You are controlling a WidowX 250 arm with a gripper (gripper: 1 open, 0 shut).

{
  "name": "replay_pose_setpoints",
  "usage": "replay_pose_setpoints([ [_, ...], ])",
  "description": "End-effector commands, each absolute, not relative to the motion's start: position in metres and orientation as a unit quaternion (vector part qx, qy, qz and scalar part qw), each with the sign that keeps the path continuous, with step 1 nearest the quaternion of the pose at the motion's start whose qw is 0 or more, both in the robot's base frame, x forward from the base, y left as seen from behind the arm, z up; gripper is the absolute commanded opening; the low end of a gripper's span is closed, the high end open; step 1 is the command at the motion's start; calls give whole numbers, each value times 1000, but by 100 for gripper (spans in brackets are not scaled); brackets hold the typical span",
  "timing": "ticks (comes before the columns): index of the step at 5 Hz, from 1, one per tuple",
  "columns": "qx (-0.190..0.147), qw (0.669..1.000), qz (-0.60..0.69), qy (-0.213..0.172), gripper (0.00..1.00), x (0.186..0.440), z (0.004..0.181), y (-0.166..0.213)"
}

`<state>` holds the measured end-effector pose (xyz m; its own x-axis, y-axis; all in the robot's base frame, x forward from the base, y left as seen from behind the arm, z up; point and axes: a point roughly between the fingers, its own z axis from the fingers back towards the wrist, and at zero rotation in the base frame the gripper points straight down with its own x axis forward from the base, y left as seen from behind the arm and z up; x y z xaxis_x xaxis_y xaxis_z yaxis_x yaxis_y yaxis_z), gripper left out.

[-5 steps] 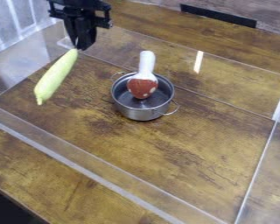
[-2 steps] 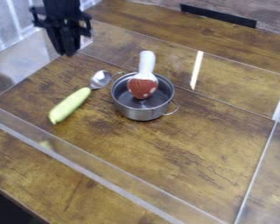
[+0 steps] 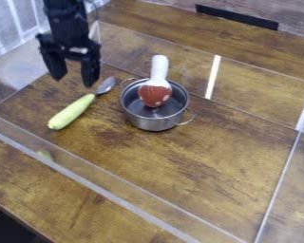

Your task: Move the green spoon to the left

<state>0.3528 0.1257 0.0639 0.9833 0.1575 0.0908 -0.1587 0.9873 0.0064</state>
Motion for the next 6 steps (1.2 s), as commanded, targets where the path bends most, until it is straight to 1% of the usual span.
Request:
replay_pose_setpoints([
  [1,12,997,57,-59,100,359,68,116],
  [2,8,998,39,-51,100,366,53,109],
  [3,8,999,24,-44,100,367,51,109],
  [4,8,999,9,-41,0,370,57,112],
  [5,6,999,-2,-40,0,366,75,115],
  [6,4,999,30,-40,0,363,71,126],
])
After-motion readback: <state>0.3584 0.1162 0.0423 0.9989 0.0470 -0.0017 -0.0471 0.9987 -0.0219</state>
